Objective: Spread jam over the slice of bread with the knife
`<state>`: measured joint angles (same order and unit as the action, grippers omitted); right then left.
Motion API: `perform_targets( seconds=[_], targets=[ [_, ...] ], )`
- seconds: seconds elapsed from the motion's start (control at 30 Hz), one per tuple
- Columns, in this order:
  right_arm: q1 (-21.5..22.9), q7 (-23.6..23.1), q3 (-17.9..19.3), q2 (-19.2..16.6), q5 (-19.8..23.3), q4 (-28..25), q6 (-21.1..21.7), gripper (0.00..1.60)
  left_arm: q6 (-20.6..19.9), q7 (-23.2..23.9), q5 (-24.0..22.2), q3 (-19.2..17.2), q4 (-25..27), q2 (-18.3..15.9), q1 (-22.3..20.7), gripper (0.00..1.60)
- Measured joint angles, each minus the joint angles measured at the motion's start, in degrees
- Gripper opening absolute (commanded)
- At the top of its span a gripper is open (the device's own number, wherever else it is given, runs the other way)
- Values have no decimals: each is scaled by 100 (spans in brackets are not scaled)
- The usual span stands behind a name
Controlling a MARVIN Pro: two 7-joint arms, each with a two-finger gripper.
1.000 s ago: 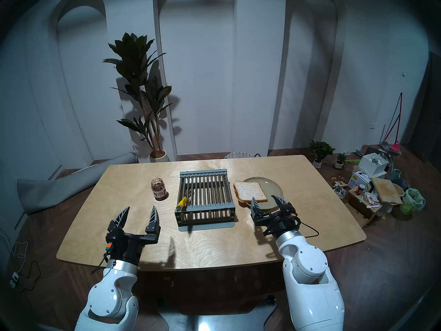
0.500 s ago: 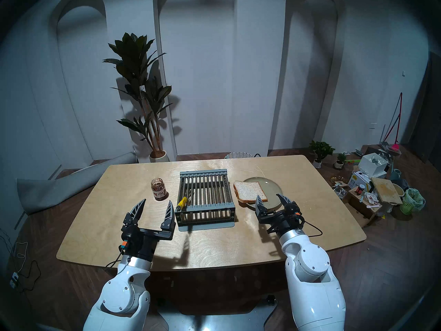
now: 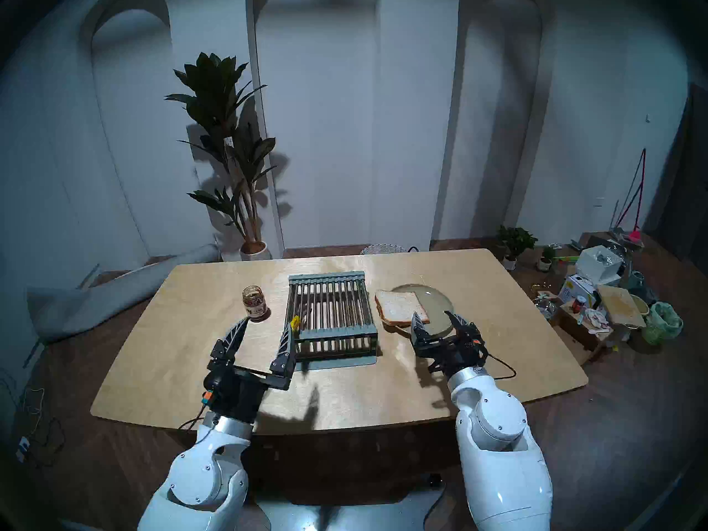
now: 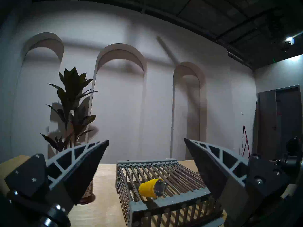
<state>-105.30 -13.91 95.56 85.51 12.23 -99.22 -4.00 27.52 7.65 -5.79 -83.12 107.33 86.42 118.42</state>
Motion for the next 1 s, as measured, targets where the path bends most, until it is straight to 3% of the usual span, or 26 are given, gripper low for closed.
perform_targets(
  seconds=[0.53, 1.0],
  targets=[
    [152, -8, 165, -37, 108, 84, 1, 160, 26, -468, 459, 391, -788, 82, -672, 160],
    [193, -85, 258, -131, 172, 142, 4, 160, 153, -1562, 712, 980, -1237, -111, -1043, 160]
  ],
)
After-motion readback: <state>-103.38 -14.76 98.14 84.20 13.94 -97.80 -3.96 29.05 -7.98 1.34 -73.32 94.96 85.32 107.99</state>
